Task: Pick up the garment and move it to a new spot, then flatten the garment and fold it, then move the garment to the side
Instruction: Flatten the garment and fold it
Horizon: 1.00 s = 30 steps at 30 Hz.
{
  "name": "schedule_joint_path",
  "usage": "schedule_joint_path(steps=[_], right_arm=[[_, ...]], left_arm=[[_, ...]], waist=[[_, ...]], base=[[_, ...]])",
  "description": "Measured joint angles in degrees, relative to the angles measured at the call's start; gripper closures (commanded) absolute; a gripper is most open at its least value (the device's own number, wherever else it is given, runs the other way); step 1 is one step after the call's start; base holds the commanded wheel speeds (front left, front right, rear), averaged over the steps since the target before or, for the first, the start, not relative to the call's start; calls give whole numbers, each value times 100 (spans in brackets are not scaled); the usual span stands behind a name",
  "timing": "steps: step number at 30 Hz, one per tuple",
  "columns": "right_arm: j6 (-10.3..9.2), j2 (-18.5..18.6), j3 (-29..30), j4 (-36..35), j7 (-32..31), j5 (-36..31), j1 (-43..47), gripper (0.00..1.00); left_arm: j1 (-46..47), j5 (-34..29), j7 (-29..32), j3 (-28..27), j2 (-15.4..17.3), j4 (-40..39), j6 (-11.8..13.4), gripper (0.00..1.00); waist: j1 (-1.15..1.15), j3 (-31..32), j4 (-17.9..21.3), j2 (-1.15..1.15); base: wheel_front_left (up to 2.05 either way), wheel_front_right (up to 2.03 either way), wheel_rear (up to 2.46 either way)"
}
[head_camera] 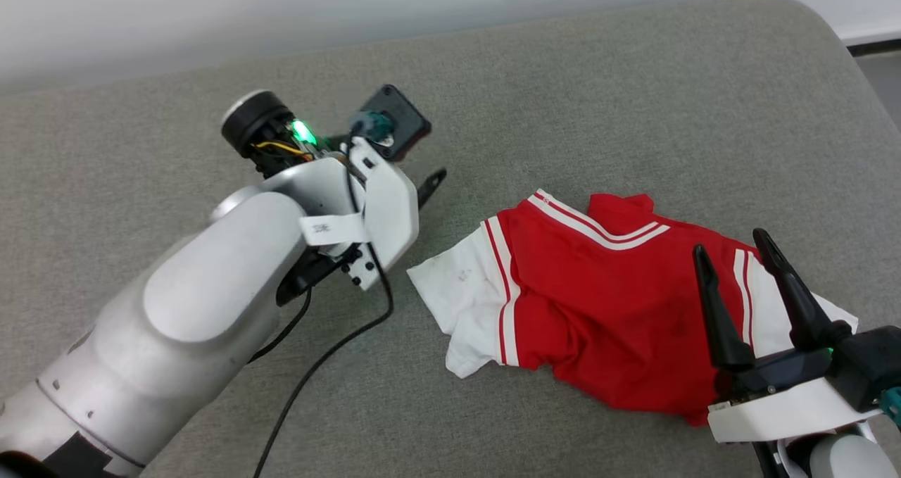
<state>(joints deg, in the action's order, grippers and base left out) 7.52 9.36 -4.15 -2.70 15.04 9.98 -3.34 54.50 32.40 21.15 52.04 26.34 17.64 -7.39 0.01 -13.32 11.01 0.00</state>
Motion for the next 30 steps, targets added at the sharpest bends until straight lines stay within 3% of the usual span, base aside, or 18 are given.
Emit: schedule_joint_path(steps=[10, 14, 23, 24, 25, 28, 30], right_arm=[[0, -85, -63, -44, 0, -142, -217, 0], [0, -149, -103, -56, 0, -151, -309, 0], [0, -265, -97, -54, 0, -157, -494, 0], [0, -278, -67, -43, 0, -160, -502, 0], [0, -285, -60, -38, 1, -177, -518, 0], [0, -296, -53, -30, 1, -190, -563, 0], [0, -298, -54, -9, 0, -198, -578, 0]], left_arm=[[1061, 1351, 1488, 1980, 219, -70, -1, 0], [1147, 1394, 1894, 2121, 240, -71, 0, 0], [524, 864, 2658, 2056, 355, -421, 7, 0], [482, 761, 2664, 2035, 363, -477, 8, 68], [472, 767, 2629, 2037, 361, -492, 8, 100], [452, 791, 2484, 2060, 348, -499, 4, 100], [459, 891, 2080, 2124, 346, -443, -2, 100]], waist=[[0, -363, 182, 0], [0, -512, 257, 0], [0, -820, 420, 0], [-1, -836, 405, 0], [-1, -839, 392, 0], [0, -830, 355, 0], [0, -765, 294, 0]], base=[[0, 0, 0], [0, 0, 0], [0, 0, 0], [0, 0, 0], [0, 0, 0], [0, 0, 0], [0, 0, 0]])
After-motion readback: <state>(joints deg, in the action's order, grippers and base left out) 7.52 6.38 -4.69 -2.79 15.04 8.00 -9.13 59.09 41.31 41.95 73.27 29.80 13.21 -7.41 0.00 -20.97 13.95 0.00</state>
